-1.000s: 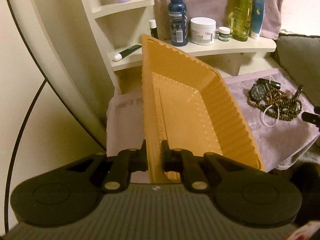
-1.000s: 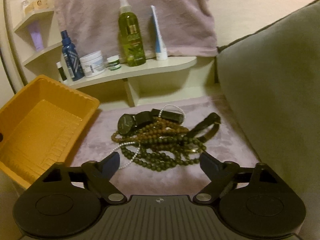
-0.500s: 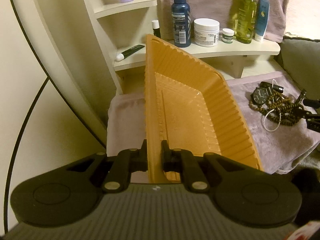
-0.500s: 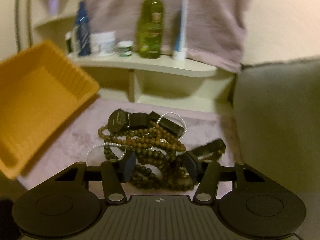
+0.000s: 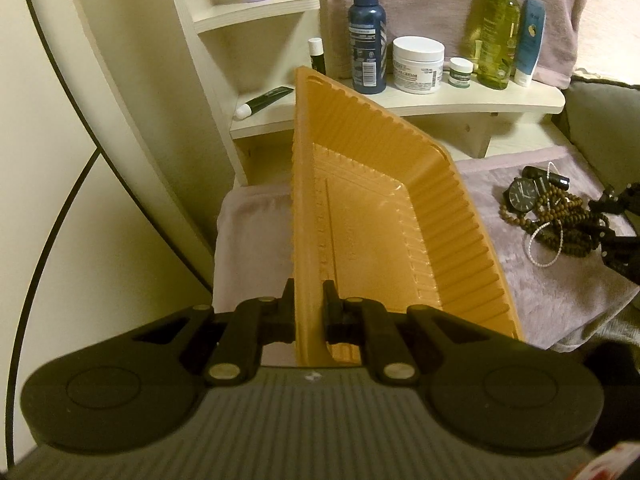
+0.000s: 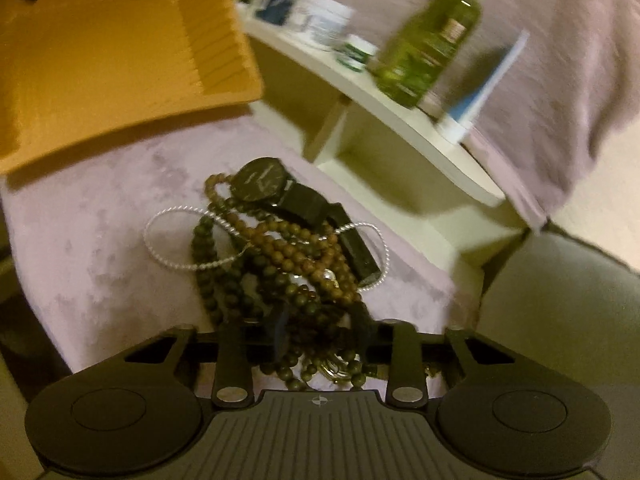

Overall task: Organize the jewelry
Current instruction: 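Grasp the dark bead strand with the right tool and lift it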

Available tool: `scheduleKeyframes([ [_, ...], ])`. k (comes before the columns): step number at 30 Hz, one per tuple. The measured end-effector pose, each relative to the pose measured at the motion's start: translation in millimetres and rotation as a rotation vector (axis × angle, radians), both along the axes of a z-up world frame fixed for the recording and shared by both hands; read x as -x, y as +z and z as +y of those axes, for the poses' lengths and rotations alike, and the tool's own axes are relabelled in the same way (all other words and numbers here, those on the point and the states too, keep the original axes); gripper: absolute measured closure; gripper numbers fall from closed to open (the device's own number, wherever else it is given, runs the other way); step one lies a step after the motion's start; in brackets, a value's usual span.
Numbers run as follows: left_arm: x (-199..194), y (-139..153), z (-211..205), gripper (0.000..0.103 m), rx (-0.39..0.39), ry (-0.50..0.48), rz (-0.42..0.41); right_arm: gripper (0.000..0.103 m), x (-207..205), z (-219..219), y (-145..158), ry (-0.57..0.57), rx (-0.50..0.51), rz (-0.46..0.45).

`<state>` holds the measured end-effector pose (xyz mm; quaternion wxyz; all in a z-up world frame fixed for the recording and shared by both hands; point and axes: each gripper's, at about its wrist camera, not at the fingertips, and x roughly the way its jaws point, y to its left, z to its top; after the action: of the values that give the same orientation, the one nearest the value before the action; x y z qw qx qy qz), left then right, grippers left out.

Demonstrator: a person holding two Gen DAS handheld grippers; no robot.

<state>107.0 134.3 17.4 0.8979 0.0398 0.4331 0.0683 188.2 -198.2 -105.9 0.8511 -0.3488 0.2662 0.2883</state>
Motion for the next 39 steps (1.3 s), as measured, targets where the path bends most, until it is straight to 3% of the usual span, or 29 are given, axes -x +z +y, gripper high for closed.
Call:
scheduleKeyframes([
  [4,0,-1,1,0.093,0.005,0.002,-0.001,0.096,5,-1,0,0.01,0.011,-0.03],
  [16,0,-1,1,0.093,0.013,0.006,-0.006,0.095,24,-1,5,0.024,-0.067,0.108],
  [18,0,-1,1,0.093,0.012,0.005,-0.007,0.088,23,-2,7,0.015,-0.084,0.128],
  [20,0,-1,2,0.093,0.016,0.006,-0.007,0.066,24,-2,8,0.019,-0.087,0.12],
  [22,0,-1,3,0.093,0.018,0.008,-0.008,0.053,25,-2,10,0.029,-0.089,0.114],
  [27,1,-1,3,0.093,0.023,0.012,-0.009,0.052,29,-3,18,0.047,-0.128,0.14],
  [33,1,-1,4,0.093,0.03,0.016,-0.007,0.052,14,-1,4,0.028,-0.14,0.179],
  [39,0,-2,5,0.093,0.034,0.022,-0.007,0.052,-13,-22,-1,-0.042,-0.32,0.33],
])
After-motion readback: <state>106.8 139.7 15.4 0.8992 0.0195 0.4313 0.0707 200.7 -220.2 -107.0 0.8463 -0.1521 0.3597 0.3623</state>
